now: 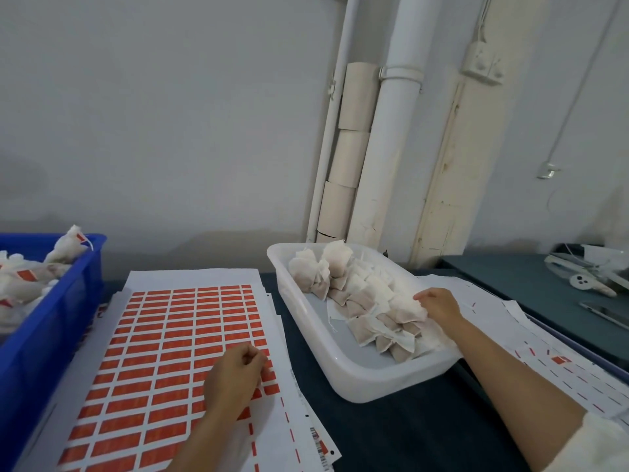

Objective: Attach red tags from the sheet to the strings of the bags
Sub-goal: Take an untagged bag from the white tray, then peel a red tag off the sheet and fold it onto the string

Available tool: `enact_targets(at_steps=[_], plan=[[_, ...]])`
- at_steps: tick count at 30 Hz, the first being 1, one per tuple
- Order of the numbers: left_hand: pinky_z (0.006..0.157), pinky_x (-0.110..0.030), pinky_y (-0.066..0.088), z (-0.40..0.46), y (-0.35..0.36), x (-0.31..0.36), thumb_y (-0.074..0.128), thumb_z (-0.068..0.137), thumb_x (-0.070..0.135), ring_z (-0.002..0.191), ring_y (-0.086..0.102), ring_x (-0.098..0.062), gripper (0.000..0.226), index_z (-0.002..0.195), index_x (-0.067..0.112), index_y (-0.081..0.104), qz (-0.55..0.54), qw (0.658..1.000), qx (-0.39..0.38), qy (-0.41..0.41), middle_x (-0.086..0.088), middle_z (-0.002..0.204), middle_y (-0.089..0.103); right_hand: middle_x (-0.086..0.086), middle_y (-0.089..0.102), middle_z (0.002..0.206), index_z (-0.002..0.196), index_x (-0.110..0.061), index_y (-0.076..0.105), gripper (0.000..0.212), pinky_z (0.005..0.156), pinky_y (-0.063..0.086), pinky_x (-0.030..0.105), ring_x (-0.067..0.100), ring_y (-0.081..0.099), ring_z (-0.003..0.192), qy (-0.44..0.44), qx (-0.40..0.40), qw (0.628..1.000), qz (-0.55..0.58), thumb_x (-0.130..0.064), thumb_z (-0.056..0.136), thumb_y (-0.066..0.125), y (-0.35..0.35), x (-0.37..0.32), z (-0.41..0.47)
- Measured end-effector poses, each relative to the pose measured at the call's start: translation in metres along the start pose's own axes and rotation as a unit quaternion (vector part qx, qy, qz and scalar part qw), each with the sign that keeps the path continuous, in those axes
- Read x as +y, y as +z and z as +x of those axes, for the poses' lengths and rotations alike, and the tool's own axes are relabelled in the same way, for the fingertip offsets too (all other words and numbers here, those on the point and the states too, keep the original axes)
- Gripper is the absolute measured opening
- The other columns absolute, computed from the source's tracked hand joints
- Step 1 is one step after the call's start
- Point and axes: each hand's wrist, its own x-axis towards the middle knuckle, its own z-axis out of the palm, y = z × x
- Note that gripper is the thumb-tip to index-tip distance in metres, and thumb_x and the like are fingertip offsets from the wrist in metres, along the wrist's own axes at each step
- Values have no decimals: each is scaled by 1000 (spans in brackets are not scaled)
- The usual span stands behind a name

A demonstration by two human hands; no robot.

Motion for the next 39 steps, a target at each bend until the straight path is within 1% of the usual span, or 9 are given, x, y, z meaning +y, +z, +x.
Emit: enact_targets(at_steps=[3,8,11,15,18,21,24,30,39], plan=[[62,-18,52,1,0,-1,53,92,26,62,64,-14,14,82,22,62,-5,1000,4,-1,4,78,66,15,68,101,85,-4,70,10,91,44,36,27,60,95,-27,46,998,-17,2,80,64,0,1,0],[64,-17,52,1,-1,-1,53,92,27,63,64,-14,15,82,22,63,-10,1000,7,-8,4,78,67,15,63,109,98,-5,64,31,91,45,34,28,59,99,22,62,996,-57,-6,71,78,7,-9,7],[65,-17,52,0,-2,-1,53,92,28,63,64,-13,15,83,22,63,-8,1000,9,-9,5,79,66,17,60,112,114,1,53,50,83,45,32,31,59,101,63,9,990,-124,-25,76,75,15,-9,5],[65,-16,51,0,-4,-2,53,92,28,64,64,-12,14,83,22,63,-4,1000,5,-9,5,81,67,16,58,118,116,-2,52,42,86,43,32,30,56,106,33,31,976,-213,-26,84,65,17,-4,-1],[65,-18,53,0,-5,2,53,92,28,65,65,-14,15,83,22,63,-10,1000,-3,-17,4,81,67,15,59,115,113,-5,56,30,82,41,34,31,55,103,-21,53,986,-155,-23,89,55,14,-19,-5],[65,-21,55,-1,-10,8,53,93,25,65,65,-14,13,87,21,64,-41,999,-23,-25,4,81,67,16,56,86,85,-1,53,18,67,40,35,33,53,84,-86,39,995,-36,-19,88,54,9,-46,-17],[62,-20,54,-6,-21,13,52,93,23,67,65,-13,14,90,18,64,-62,997,-38,-25,4,83,68,19,59,93,97,5,56,25,76,50,49,36,58,88,-115,28,989,84,-19,89,57,6,-77,-41],[50,-18,46,-37,-65,6,54,92,19,66,63,-16,15,82,14,63,-158,984,-32,-71,-2,80,67,25,60,87,91,9,54,30,74,50,48,30,58,78,-196,-80,951,224,-21,90,57,31,-137,-123],[66,-21,49,-74,-119,-23,43,96,34,84,60,-12,11,97,29,53,-113,992,38,-49,7,97,63,-13,55,113,111,-25,53,26,98,43,31,12,56,102,-156,-272,923,223,-41,92,47,103,-152,-241]])
